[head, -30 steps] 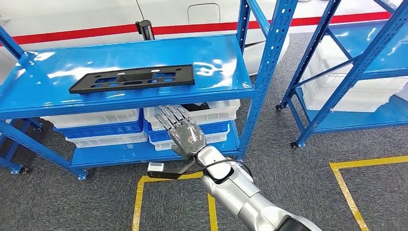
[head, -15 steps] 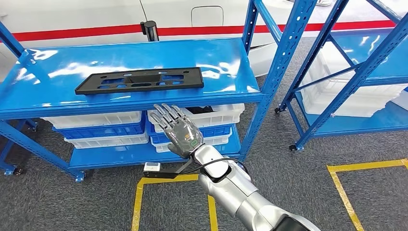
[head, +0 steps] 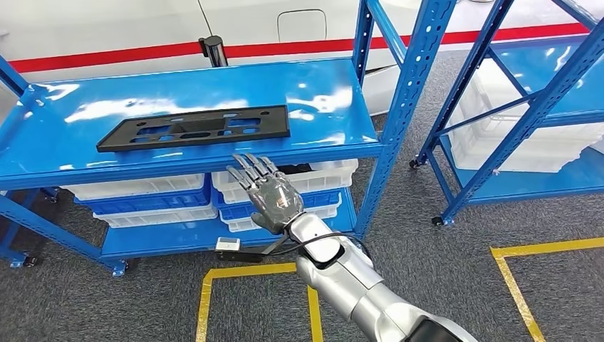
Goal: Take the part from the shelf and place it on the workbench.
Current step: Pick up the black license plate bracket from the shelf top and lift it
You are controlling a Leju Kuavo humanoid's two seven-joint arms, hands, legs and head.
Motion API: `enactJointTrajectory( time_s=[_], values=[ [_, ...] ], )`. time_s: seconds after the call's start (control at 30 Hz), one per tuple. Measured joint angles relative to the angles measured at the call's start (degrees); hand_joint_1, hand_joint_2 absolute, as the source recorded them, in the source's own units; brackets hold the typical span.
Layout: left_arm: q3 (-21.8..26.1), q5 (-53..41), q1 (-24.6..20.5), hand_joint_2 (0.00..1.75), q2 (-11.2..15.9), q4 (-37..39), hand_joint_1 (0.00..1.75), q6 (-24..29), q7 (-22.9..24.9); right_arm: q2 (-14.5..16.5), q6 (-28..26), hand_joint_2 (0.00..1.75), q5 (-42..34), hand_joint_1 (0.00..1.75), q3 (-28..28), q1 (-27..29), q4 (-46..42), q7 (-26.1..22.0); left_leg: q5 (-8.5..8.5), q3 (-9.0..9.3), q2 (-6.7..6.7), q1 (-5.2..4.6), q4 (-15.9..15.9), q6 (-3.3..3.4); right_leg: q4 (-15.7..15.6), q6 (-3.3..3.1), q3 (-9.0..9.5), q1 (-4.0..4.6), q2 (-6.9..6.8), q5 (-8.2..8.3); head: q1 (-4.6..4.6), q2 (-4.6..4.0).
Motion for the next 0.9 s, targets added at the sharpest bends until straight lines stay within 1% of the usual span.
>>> enactJointTrajectory(
  time_s=[0.03, 0.07, 0.1, 0.13, 0.17, 0.2, 0.23, 0.27, 0.3, 0.37, 0.43, 0.47, 0.5, 0.53, 0.57, 0.6, 0.63, 0.67, 0.7, 0.73, 0.77, 0.8, 0.83, 0.9],
  values=[
    [0.01, -0.02, 0.03, 0.0, -0.02, 0.0, 0.0, -0.01, 0.0, 0.02, 0.02, 1.75, 0.0, 0.0, 0.01, 0.0, 0.03, 0.0, -1.41, -2.36, 0.02, 0.09, 4.07, -0.21, 0.01, -0.19, 0.14, 0.05, -0.02, -0.14, -0.03, 0.0],
    [0.01, -0.03, 0.09, 0.0, -0.01, 0.0, 0.0, -0.02, 0.0, 0.03, 0.04, 1.75, 0.0, 0.0, 0.02, 0.04, 0.07, 0.0, -2.18, -4.5, 0.03, 0.15, 7.34, -0.36, 0.03, -0.32, 0.26, 0.11, -0.02, -0.26, -0.03, 0.0],
    [0.02, -0.05, 0.14, 0.0, -0.01, 0.0, 0.0, -0.02, 0.0, 0.02, 0.08, 1.75, 0.0, 0.0, 0.02, 0.08, 0.11, 0.0, -1.85, -5.88, 0.03, 0.18, 8.79, -0.39, 0.04, -0.42, 0.4, 0.16, -0.01, -0.39, -0.03, 0.0],
    [0.02, -0.09, 0.17, 0.0, 0.0, 0.0, 0.0, -0.02, 0.0, 0.01, 0.12, 1.75, 0.01, 0.0, 0.03, 0.11, 0.15, 0.0, -0.44, -6.13, 0.04, 0.19, 8.02, -0.32, 0.03, -0.46, 0.6, 0.18, 0.03, -0.52, -0.04, 0.0],
    [0.02, -0.15, 0.16, 0.0, 0.02, 0.0, 0.0, -0.02, 0.0, 0.01, 0.15, 1.75, 0.03, 0.0, 0.02, 0.11, 0.15, 0.0, 1.89, -5.21, 0.05, 0.19, 5.04, -0.15, 0.03, -0.43, 0.87, 0.18, 0.08, -0.69, -0.03, 0.0],
    [0.02, -0.21, 0.13, 0.0, 0.05, 0.0, 0.0, -0.02, 0.0, 0.02, 0.18, 1.75, 0.07, 0.0, 0.02, 0.08, 0.15, 0.0, 4.38, -3.63, 0.06, 0.17, 0.9, 0.11, 0.01, -0.31, 1.16, 0.19, 0.14, -0.88, -0.02, 0.0],
    [0.02, -0.27, 0.1, 0.0, 0.09, 0.0, 0.0, -0.02, 0.0, 0.04, 0.19, 1.75, 0.11, 0.0, 0.01, 0.03, 0.15, 0.0, 5.98, -2.04, 0.06, 0.1, -2.71, 0.34, -0.01, -0.15, 1.39, 0.3, 0.19, -1.04, -0.01, 0.0],
    [0.02, -0.31, 0.06, 0.0, 0.12, 0.0, 0.0, -0.02, 0.0, 0.07, 0.19, 1.75, 0.15, 0.0, 0.01, -0.04, 0.14, 0.0, 6.9, -0.78, 0.07, -0.03, -5.49, 0.54, 0.0, 0.03, 1.52, 0.47, 0.24, -1.2, 0.01, 0.0],
    [0.02, -0.36, 0.02, 0.0, 0.15, 0.0, 0.0, -0.03, 0.0, 0.07, 0.18, 1.75, 0.19, 0.0, 0.01, -0.09, 0.14, 0.0, 6.98, -0.2, 0.07, -0.17, -6.76, 0.7, -0.01, 0.23, 1.51, 0.59, 0.26, -1.3, 0.0, 0.0],
    [0.03, -0.5, -0.02, 0.0, 0.19, 0.0, 0.0, -0.04, 0.0, 0.04, 0.12, 1.75, 0.27, 0.0, 0.01, -0.13, 0.15, 0.0, 6.58, -0.11, 0.02, -0.51, -7.02, 1.04, -0.09, 0.7, 1.46, 0.64, 0.28, -1.45, -0.01, 0.0],
    [0.04, -0.76, 0.03, 0.0, 0.22, 0.0, 0.0, -0.1, -0.02, 0.02, 0.01, 1.75, 0.32, 0.0, 0.02, -0.19, 0.16, 0.0, 6.7, 0.46, 0.0, -0.59, -7.51, 1.72, 0.05, 1.34, 1.47, 0.64, 0.2, -1.76, 0.01, 0.0],
    [0.05, -0.86, 0.06, 0.0, 0.22, 0.0, 0.0, -0.14, -0.04, 0.02, -0.05, 1.75, 0.31, 0.0, 0.02, -0.29, 0.18, 0.0, 6.83, 0.89, 0.04, -0.54, -7.88, 2.13, 1.05, 1.5, 1.01, 0.68, 0.14, -2.29, 0.02, 0.0],
    [0.07, -0.92, 0.06, 0.0, 0.21, 0.0, 0.0, -0.17, -0.07, -0.01, -0.08, 1.75, 0.25, 0.0, 0.01, -0.4, 0.19, 0.0, 6.95, 1.32, 0.09, -0.44, -8.24, 2.5, 3.3, 1.5, -0.14, 0.72, 0.09, -3.32, 0.06, 0.0],
    [0.08, -0.94, 0.03, 0.0, 0.21, 0.0, 0.0, -0.2, -0.08, -0.08, -0.1, 1.75, 0.19, 0.0, 0.01, -0.43, 0.23, 0.0, 6.97, 1.51, 0.12, -0.38, -8.41, 2.8, 6.81, 1.35, -2.01, 0.65, 0.03, -4.71, 0.1, 0.0],
    [0.08, -0.96, -0.01, 0.0, 0.24, 0.0, 0.0, -0.2, -0.09, -0.18, -0.12, 1.75, 0.15, 0.0, 0.01, -0.4, 0.28, 0.01, 6.9, 1.56, 0.11, -0.39, -8.43, 3.03, 10.85, 1.21, -4.28, 0.63, 0.04, -6.18, 0.12, 0.0],
    [0.09, -0.97, -0.02, 0.0, 0.28, 0.0, 0.0, -0.2, -0.09, -0.33, -0.13, 1.75, 0.13, 0.0, 0.01, -0.26, 0.34, 0.01, 6.8, 1.59, 0.08, -0.4, -8.41, 3.13, 14.61, 1.25, -6.53, 0.59, 0.04, -7.26, 0.13, 0.0],
    [0.09, -0.99, -0.01, 0.0, 0.3, 0.0, 0.0, -0.2, -0.09, -0.46, -0.14, 1.75, 0.13, 0.0, 0.01, -0.09, 0.42, 0.02, 6.68, 1.65, 0.03, -0.41, -8.39, 3.15, 16.72, 1.51, -7.99, 0.57, 0.03, -7.54, 0.13, 0.0],
    [0.09, -0.99, 0.02, 0.0, 0.29, 0.0, 0.0, -0.21, -0.09, -0.57, -0.14, 1.75, 0.13, 0.0, 0.01, 0.03, 0.48, 0.04, 6.53, 1.79, -0.03, -0.41, -8.36, 3.09, 16.54, 1.97, -8.3, 0.52, 0.03, -6.84, 0.13, 0.0],
    [0.09, -1.01, 0.04, 0.0, 0.26, 0.0, 0.0, -0.22, -0.09, -0.63, -0.15, 1.75, 0.14, 0.0, 0.01, 0.11, 0.52, 0.09, 6.31, 2.05, -0.11, -0.41, -8.34, 2.94, 13.78, 2.53, -7.28, 0.44, -0.01, -5.19, 0.13, 0.0],
    [0.1, -1.03, 0.06, 0.0, 0.22, 0.0, 0.0, -0.23, -0.1, -0.66, -0.15, 1.75, 0.16, 0.0, 0.01, 0.14, 0.54, 0.17, 6.06, 2.34, -0.17, -0.42, -8.31, 2.75, 9.59, 3.02, -5.41, 0.33, -0.08, -3.22, 0.14, 0.0],
    [0.13, -1.04, 0.05, 0.0, 0.2, 0.0, 0.0, -0.24, -0.11, -0.67, -0.16, 1.75, 0.22, 0.0, 0.01, 0.14, 0.54, 0.3, 5.7, 2.58, -0.24, -0.57, -8.14, 2.46, 5.32, 3.2, -3.38, 0.24, -0.2, -1.43, 0.13, 0.0],
    [0.19, -1.06, 0.04, 0.0, 0.18, 0.0, 0.0, -0.24, -0.13, -0.69, -0.16, 1.75, 0.3, 0.0, 0.01, 0.16, 0.55, 0.43, 5.35, 2.75, -0.28, -0.68, -8.0, 2.16, 2.13, 3.03, -1.84, 0.18, -0.29, -0.18, 0.12, 0.0],
    [0.27, -1.07, 0.03, 0.0, 0.18, 0.0, 0.0, -0.24, -0.14, -0.72, -0.16, 1.75, 0.38, 0.0, 0.01, 0.2, 0.55, 0.54, 5.07, 2.81, -0.3, -0.76, -7.89, 1.85, 0.68, 2.6, -1.1, 0.21, -0.34, 0.3, 0.09, 0.0],
    [0.45, -1.07, 0.02, 0.0, 0.18, 0.0, 0.0, -0.23, -0.15, -0.76, -0.17, 1.75, 0.48, 0.0, 0.0, 0.26, 0.55, 0.66, 4.69, 2.92, -0.26, -0.62, -7.86, 1.21, 0.17, 1.53, -0.82, 0.3, -0.27, 0.41, 0.04, 0.0]
  ],
)
